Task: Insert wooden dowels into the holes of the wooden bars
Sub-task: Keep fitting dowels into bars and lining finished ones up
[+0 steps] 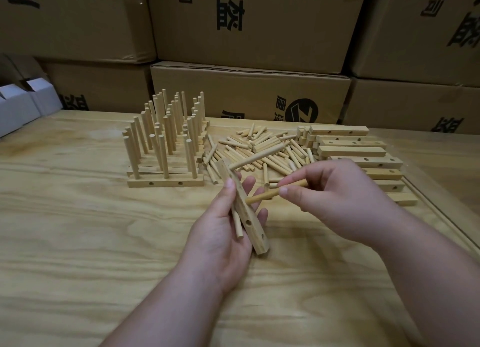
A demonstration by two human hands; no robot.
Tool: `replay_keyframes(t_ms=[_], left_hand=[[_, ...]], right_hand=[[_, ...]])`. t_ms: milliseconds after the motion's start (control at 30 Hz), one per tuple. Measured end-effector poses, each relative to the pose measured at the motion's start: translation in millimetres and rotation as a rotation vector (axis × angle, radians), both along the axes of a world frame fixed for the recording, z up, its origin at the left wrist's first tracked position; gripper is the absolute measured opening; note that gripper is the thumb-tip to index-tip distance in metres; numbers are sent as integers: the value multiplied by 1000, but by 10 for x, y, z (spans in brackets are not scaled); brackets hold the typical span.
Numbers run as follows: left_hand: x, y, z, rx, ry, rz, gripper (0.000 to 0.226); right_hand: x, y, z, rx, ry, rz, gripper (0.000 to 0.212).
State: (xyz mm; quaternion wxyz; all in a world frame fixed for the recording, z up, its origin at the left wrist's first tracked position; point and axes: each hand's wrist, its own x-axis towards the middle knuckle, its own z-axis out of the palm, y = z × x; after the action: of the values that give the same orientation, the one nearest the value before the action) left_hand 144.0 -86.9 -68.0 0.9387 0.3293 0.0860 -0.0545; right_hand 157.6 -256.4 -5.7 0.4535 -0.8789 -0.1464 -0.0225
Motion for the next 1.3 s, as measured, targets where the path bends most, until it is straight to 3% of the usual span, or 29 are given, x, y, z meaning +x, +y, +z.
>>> replay_keyframes(t_ms=[300, 533, 700, 800, 900, 967, 1033, 1167, 1300], left_hand=[[-1, -8, -31, 19, 14, -10, 32], [-10, 7, -4, -14, 28, -30, 31], [-4, -1, 9, -30, 56, -23, 32], [5, 12, 21, -73, 79, -15, 33], [14, 19, 15, -85, 89, -13, 34], [20, 14, 17, -87, 93, -13, 35], [22, 12, 22, -89, 95, -14, 34], [0, 29, 19, -98, 93, -38, 30], [-31, 12, 47, -74, 80, -108, 26]], right_hand=[[-15, 63, -72, -96, -74, -44, 24], [3, 90, -97, 57, -48, -23, 31], [52, 61, -162, 283, 86, -33, 77], [119, 23, -221, 307, 61, -152, 52], [184, -39, -358, -130, -104, -192, 14], [186, -45, -439, -424, -104, -98, 16], [189, -50, -496, -577, -64, -40, 20], [193, -65, -451, -554, -126, -73, 5], [188, -67, -330, -177, -116, -184, 8]])
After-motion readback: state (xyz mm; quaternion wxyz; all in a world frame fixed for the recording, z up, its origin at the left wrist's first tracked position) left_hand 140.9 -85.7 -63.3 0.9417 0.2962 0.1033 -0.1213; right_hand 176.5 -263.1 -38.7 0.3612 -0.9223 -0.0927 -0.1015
